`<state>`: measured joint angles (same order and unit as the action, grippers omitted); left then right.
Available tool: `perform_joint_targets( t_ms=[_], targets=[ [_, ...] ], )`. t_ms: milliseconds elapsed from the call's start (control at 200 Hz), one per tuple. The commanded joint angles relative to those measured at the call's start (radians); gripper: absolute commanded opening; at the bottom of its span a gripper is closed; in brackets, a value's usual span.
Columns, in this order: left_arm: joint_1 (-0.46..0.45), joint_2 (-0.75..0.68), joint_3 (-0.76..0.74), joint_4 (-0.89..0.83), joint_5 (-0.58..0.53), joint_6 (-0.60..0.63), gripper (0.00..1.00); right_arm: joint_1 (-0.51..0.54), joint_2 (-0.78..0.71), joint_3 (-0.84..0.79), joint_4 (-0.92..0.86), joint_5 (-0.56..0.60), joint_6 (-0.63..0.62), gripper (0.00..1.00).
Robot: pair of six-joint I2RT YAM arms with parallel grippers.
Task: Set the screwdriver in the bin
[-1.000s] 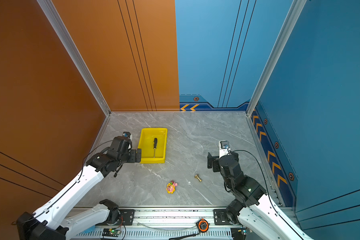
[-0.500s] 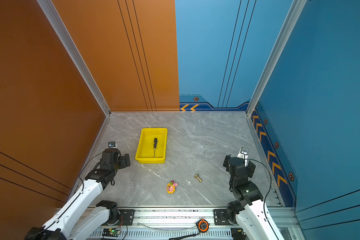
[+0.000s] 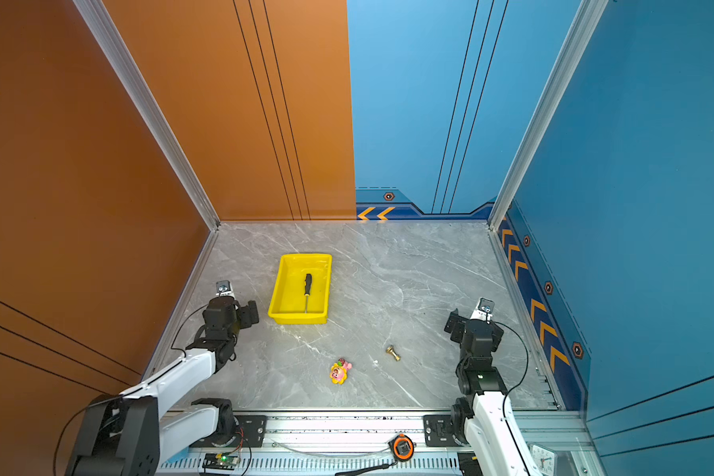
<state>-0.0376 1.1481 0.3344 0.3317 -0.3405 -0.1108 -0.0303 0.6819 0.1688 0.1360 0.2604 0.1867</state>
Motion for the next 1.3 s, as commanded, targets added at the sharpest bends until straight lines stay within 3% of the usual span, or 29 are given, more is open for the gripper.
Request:
perform_joint_targets(
  t_ms=[0, 195, 606, 1016, 1086, 1152, 1292],
  targets=[
    [0.008, 0.04, -0.024, 0.224, 0.019, 0.054, 0.98, -0.026, 0.121, -0.006, 0.243, -0.031, 0.003, 1.0],
    [0.022, 0.105, -0.029, 0.357, 0.082, 0.094, 0.98, -0.047, 0.338, 0.049, 0.396, -0.105, -0.002, 1.0],
    [0.048, 0.234, 0.003, 0.487, 0.172, 0.06, 0.98, -0.021, 0.625, 0.115, 0.685, -0.098, 0.003, 1.0],
    [0.035, 0.407, 0.008, 0.65, 0.152, 0.066, 0.98, 0.062, 0.817, 0.169, 0.784, 0.036, -0.064, 1.0],
    [0.031, 0.41, 0.009, 0.649, 0.144, 0.071, 0.98, 0.087, 0.874, 0.157, 0.881, 0.096, -0.083, 1.0],
    [0.029, 0.41, 0.01, 0.65, 0.141, 0.071, 0.98, 0.098, 0.85, 0.182, 0.791, 0.111, -0.081, 1.0],
    [0.022, 0.413, 0.015, 0.647, 0.138, 0.08, 0.98, 0.101, 0.857, 0.18, 0.807, 0.116, -0.084, 1.0]
  ],
)
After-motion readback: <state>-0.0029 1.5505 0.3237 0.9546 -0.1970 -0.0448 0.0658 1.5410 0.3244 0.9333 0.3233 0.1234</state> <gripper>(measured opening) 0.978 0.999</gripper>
